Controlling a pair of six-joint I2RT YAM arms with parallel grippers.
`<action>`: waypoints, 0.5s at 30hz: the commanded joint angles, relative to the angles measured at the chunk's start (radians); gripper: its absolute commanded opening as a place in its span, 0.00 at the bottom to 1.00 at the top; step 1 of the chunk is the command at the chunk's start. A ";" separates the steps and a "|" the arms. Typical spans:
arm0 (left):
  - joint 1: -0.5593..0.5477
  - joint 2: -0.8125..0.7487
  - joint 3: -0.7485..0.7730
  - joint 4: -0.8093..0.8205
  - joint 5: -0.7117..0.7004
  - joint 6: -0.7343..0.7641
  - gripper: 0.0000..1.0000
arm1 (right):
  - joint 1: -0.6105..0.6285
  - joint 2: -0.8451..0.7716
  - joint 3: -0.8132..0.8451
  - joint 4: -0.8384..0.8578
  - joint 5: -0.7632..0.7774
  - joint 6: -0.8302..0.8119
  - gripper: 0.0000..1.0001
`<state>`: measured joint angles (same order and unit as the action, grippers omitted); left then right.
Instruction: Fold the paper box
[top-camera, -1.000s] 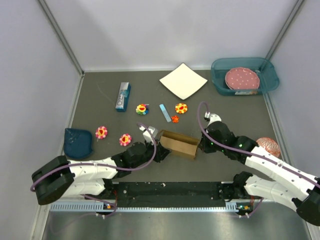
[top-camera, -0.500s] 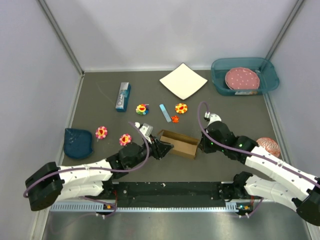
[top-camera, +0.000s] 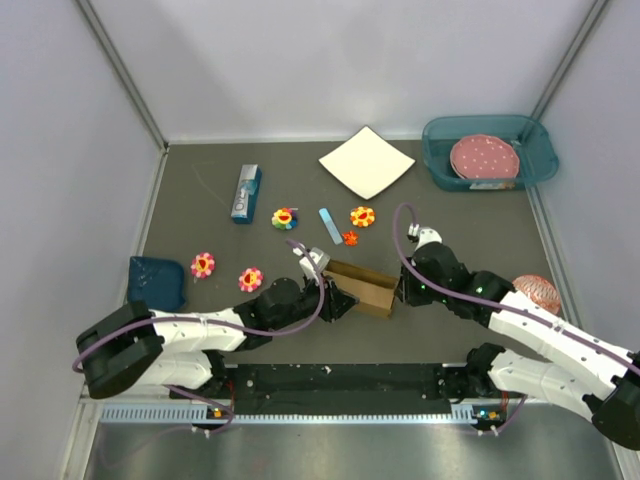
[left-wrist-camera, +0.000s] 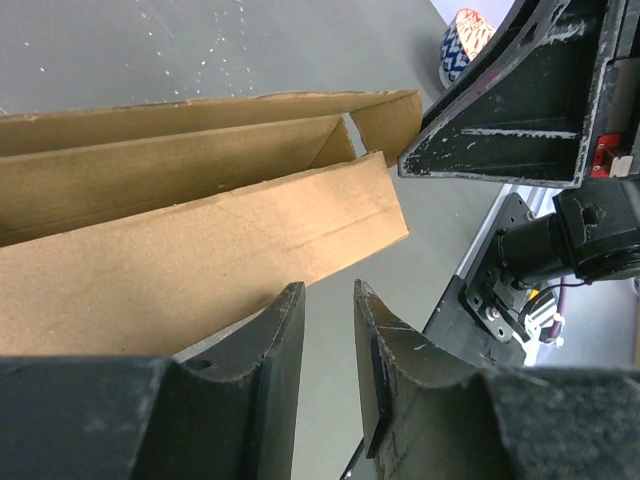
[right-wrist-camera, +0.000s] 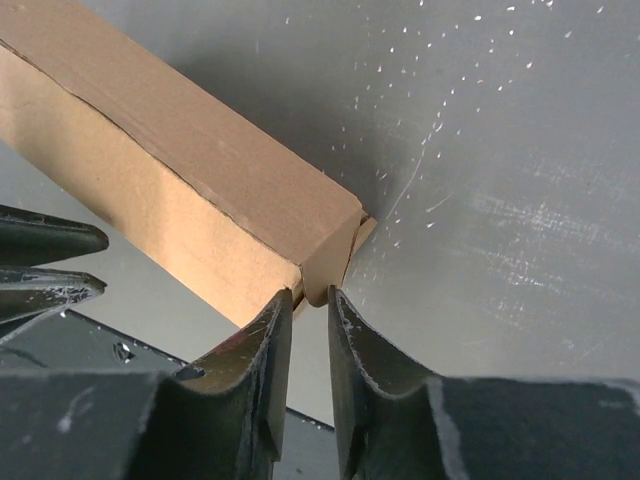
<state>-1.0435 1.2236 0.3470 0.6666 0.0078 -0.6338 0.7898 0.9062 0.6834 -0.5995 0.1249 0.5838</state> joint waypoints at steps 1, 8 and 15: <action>-0.006 -0.018 0.021 0.076 0.009 0.000 0.32 | 0.012 -0.019 0.038 0.000 0.007 -0.006 0.24; -0.006 -0.154 0.012 0.022 0.001 0.017 0.32 | 0.012 -0.084 0.131 -0.054 -0.022 -0.035 0.40; -0.006 -0.364 -0.037 -0.120 -0.049 0.026 0.32 | -0.004 -0.069 0.290 -0.109 0.089 -0.101 0.45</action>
<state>-1.0435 0.9642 0.3424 0.6159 -0.0162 -0.6258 0.7898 0.8185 0.8635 -0.6827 0.1169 0.5407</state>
